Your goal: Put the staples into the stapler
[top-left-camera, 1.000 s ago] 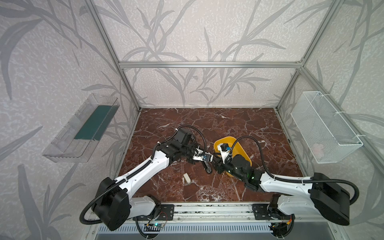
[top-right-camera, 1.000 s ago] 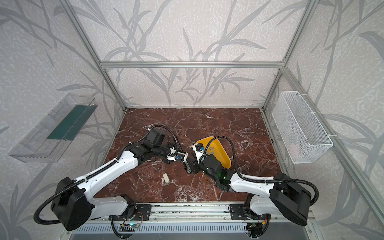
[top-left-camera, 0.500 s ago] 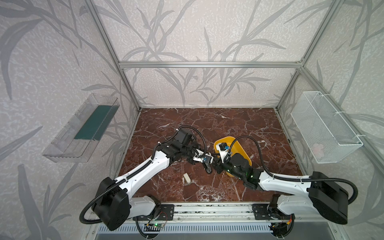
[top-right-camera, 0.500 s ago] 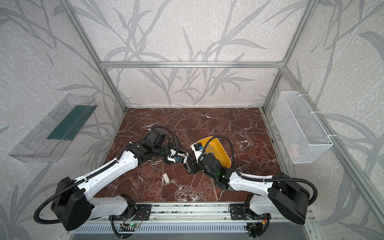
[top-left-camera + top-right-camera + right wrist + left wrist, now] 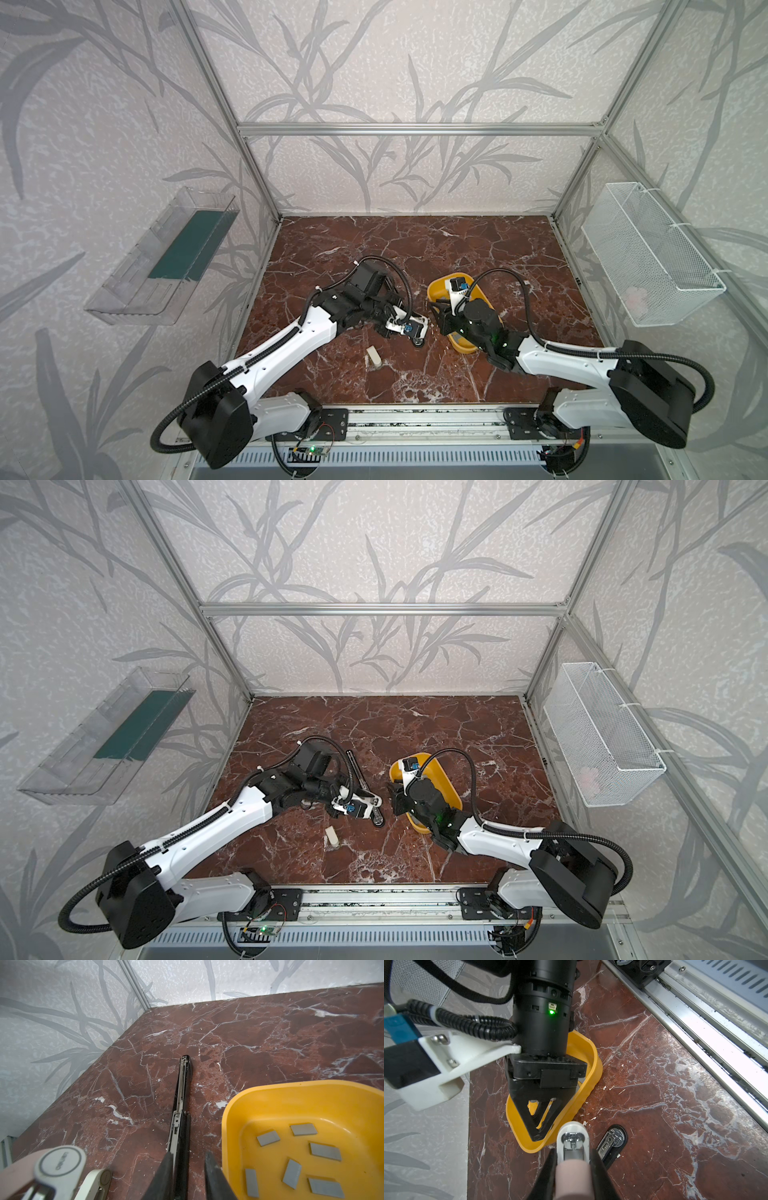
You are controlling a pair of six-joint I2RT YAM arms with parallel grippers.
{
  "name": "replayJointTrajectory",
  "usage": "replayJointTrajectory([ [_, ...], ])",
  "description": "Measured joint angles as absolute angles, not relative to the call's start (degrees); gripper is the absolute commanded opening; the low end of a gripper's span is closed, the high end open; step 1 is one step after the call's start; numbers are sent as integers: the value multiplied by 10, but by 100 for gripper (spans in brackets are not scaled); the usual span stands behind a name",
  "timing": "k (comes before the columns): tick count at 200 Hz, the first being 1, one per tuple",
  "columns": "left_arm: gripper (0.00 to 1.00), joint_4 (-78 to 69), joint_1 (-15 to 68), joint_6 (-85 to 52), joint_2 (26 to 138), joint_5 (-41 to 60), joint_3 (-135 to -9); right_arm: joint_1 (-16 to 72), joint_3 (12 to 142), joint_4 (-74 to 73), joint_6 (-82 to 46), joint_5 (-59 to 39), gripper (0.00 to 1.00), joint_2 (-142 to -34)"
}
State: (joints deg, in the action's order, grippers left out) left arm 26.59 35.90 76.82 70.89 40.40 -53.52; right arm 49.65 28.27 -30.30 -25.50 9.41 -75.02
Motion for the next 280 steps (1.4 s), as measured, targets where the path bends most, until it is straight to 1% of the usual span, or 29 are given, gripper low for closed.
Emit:
replayJointTrajectory([
  [49, 0, 262, 357, 754, 709, 400, -535, 496, 283, -298, -243, 94, 29, -745],
  [83, 0, 254, 356, 735, 709, 389, -535, 497, 275, -310, -222, 88, 29, -698],
  [106, 0, 252, 356, 724, 712, 382, -535, 501, 250, -353, -199, 66, 24, -659],
  [128, 0, 251, 356, 713, 716, 372, -535, 508, 240, -379, -186, 41, 19, -651],
  [159, 0, 244, 356, 694, 716, 357, -535, 514, 241, -397, -178, 10, 18, -667],
  [214, 0, 235, 356, 668, 723, 339, -540, 515, 265, -389, -178, -15, 17, -724],
  [280, 0, 236, 354, 634, 723, 322, -542, 515, 288, -382, -189, -9, 16, -762],
])
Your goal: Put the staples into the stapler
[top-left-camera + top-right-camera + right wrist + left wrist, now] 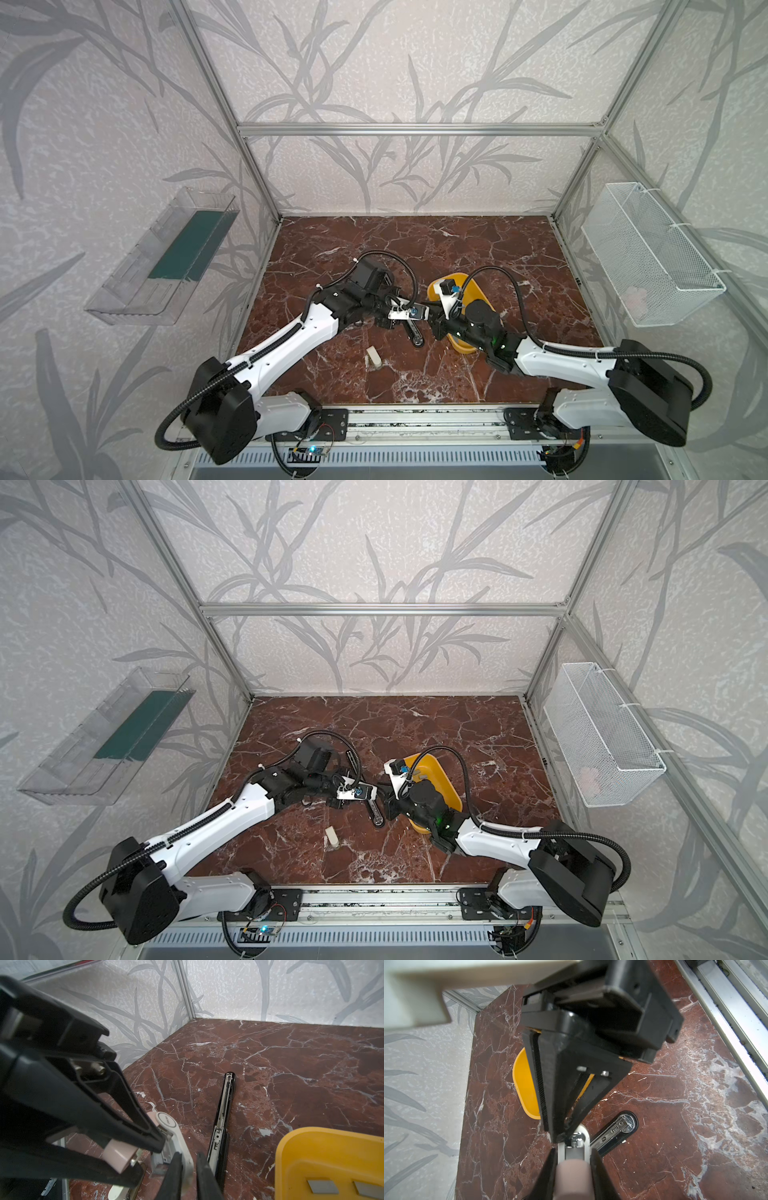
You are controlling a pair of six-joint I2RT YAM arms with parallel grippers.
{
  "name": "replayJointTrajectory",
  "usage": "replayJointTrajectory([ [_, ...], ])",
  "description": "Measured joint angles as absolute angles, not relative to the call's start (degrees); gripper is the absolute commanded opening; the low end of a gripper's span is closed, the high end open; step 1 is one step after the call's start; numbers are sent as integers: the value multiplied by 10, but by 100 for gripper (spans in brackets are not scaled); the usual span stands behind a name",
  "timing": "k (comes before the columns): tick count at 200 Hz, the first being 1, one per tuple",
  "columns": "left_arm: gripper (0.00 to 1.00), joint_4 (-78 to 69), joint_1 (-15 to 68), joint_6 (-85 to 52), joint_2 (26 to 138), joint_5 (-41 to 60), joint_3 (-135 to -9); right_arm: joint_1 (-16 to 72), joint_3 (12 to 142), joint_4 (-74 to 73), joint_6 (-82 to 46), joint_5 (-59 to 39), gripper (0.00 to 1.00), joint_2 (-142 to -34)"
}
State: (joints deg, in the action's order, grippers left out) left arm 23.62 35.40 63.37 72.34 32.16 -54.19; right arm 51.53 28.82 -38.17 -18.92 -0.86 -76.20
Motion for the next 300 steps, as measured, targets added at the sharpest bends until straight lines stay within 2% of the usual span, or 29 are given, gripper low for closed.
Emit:
replayJointTrajectory([
  [79, 0, 236, 351, 593, 721, 338, -542, 513, 301, -374, -199, -5, 16, -785],
  [216, 0, 186, 361, 538, 698, 441, -542, 513, 302, -397, -199, -42, 17, -822],
  [276, 0, 95, 361, 395, 699, 415, -537, 509, 300, -406, -171, -3, 31, -802],
  [300, 0, 51, 361, 362, 695, 420, -529, 508, 285, -390, -151, 41, 40, -761],
])
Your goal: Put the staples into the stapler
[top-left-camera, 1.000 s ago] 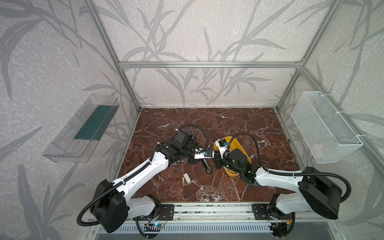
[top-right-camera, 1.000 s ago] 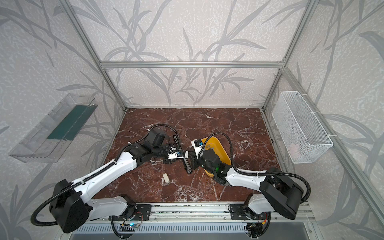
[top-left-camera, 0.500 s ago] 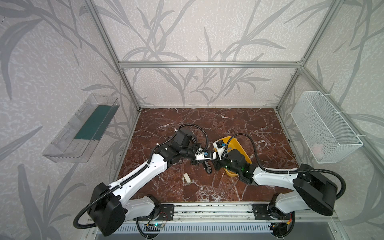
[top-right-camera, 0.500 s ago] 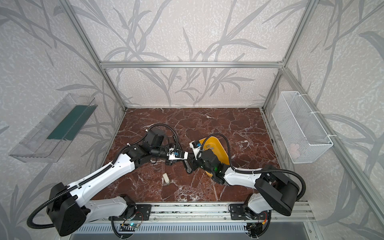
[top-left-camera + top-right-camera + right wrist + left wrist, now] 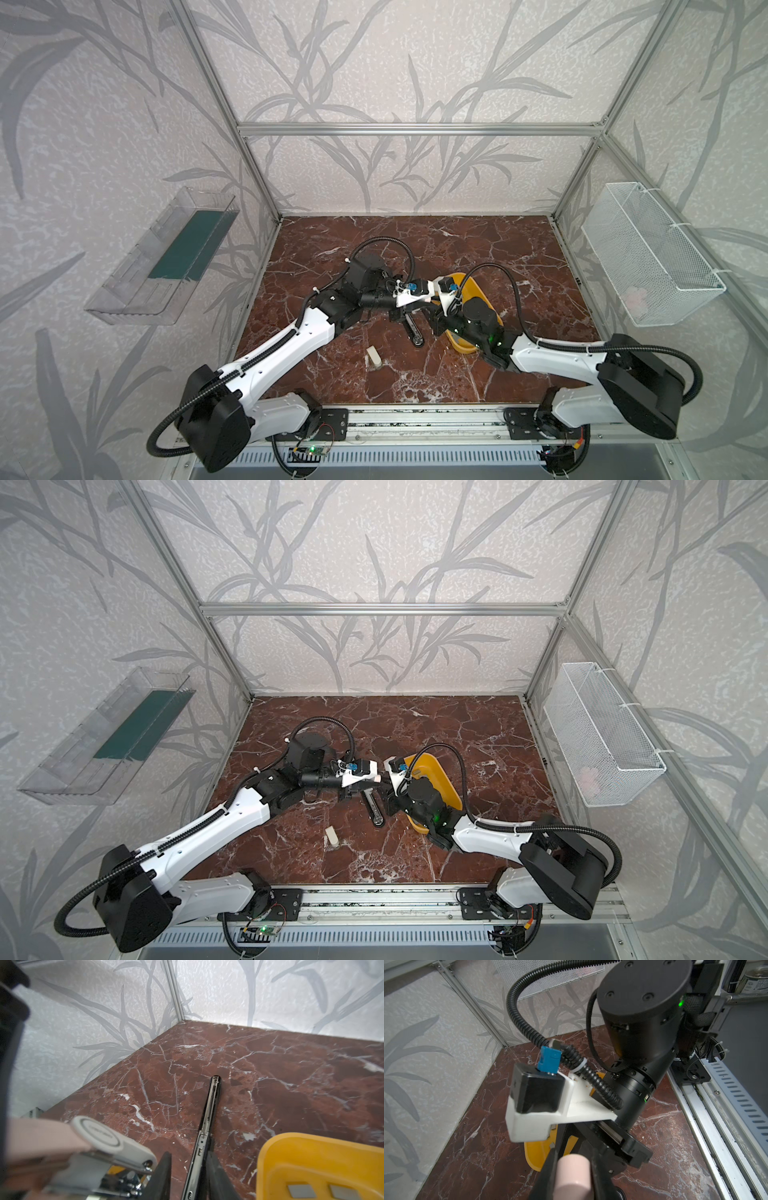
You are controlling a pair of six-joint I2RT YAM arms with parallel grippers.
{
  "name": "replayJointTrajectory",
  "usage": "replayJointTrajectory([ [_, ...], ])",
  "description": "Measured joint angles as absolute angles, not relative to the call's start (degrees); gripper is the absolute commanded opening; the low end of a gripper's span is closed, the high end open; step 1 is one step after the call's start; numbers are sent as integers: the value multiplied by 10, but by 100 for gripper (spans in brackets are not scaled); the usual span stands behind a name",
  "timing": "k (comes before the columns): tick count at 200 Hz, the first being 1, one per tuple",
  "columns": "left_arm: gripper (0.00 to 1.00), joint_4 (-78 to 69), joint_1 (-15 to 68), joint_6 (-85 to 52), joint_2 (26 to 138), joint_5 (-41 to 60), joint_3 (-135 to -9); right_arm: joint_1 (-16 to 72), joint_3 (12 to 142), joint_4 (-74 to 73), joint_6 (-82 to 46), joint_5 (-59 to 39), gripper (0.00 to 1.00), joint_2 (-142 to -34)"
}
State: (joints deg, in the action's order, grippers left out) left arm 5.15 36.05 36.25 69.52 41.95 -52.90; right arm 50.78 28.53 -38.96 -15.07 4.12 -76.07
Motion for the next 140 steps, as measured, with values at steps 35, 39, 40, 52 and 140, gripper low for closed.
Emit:
replayJointTrajectory([
  [35, 0, 28, 360, 347, 688, 427, -515, 508, 245, -382, -129, 101, 50, -682],
  [39, 0, 28, 360, 347, 688, 427, -515, 508, 239, -385, -127, 107, 51, -673],
  [40, 0, 29, 360, 347, 688, 427, -515, 508, 238, -385, -125, 107, 51, -672],
  [52, 0, 31, 360, 347, 688, 427, -515, 508, 227, -397, -118, 114, 54, -654],
  [140, 0, 28, 349, 361, 690, 397, -516, 520, 202, -437, -76, 98, 72, -613],
])
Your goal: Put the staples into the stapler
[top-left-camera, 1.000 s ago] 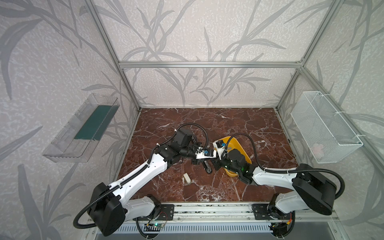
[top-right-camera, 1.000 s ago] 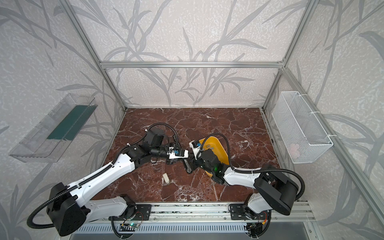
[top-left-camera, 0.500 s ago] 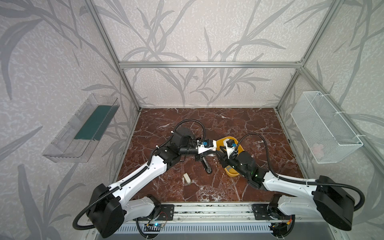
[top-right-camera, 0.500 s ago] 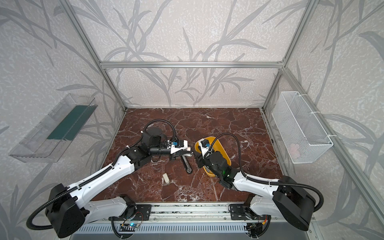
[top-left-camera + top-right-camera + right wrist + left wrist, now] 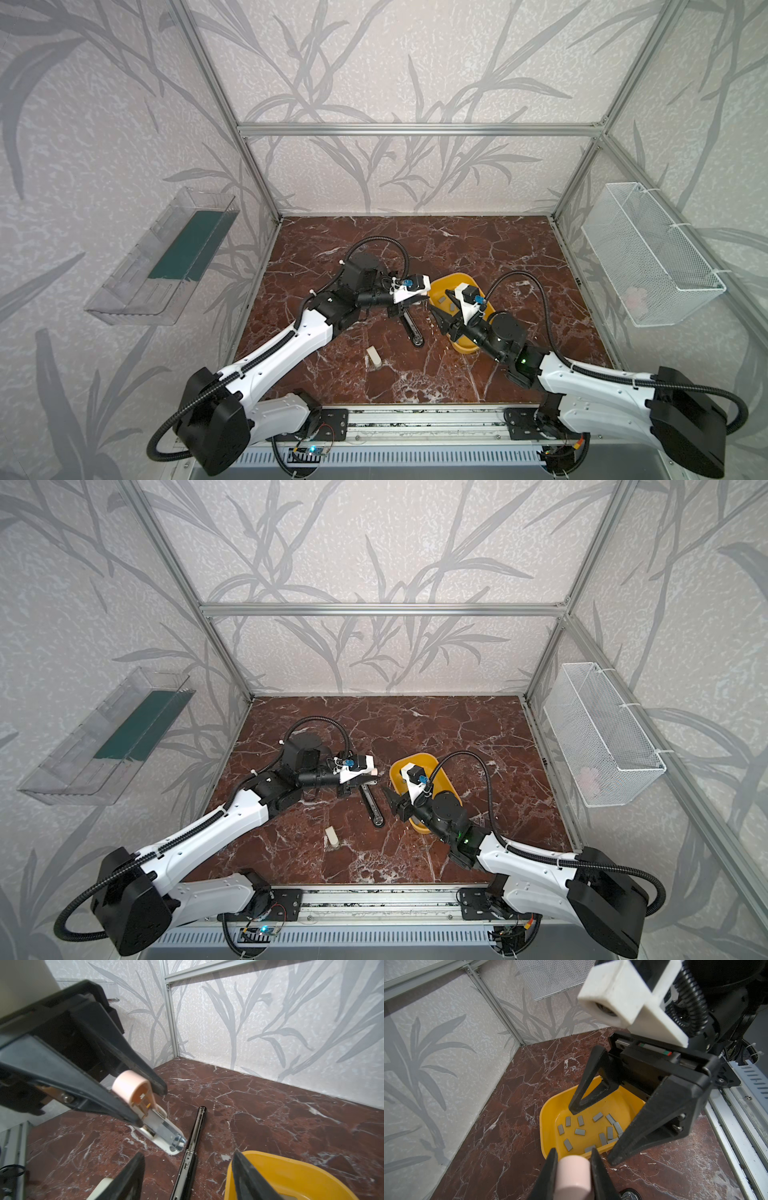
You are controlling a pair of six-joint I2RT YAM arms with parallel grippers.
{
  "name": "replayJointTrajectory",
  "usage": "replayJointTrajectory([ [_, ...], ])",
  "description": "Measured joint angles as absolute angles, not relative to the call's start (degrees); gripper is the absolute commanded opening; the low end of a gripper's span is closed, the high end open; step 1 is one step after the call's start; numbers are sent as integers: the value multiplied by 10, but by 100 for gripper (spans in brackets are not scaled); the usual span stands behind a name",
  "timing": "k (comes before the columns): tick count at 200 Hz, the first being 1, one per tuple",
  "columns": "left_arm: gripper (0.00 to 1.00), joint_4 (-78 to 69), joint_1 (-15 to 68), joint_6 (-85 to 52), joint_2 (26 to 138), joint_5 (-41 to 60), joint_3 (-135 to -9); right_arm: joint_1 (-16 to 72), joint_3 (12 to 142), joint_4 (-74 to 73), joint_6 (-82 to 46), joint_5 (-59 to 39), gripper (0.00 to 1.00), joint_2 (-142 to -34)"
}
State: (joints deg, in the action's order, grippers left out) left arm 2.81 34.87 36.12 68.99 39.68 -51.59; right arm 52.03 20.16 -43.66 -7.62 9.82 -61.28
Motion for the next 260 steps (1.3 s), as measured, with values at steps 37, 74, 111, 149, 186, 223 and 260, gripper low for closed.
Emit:
replayJointTrajectory([
  [37, 0, 36, 348, 365, 694, 408, -520, 519, 180, -471, -69, 41, 72, -605],
  [74, 0, 55, 348, 385, 694, 449, -523, 519, 197, -484, -65, -42, 81, -635],
  [111, 0, 123, 347, 455, 694, 492, -535, 519, 210, -486, -66, -79, 87, -676],
  [149, 0, 205, 326, 521, 689, 535, -556, 519, 222, -490, -67, -117, 87, -701],
  [186, 0, 266, 288, 561, 689, 568, -583, 519, 225, -499, -71, -153, 87, -708],
  [223, 0, 298, 283, 584, 688, 600, -588, 519, 228, -506, -72, -177, 86, -722],
  [260, 0, 304, 284, 585, 688, 624, -588, 519, 228, -515, -73, -197, 86, -736],
])
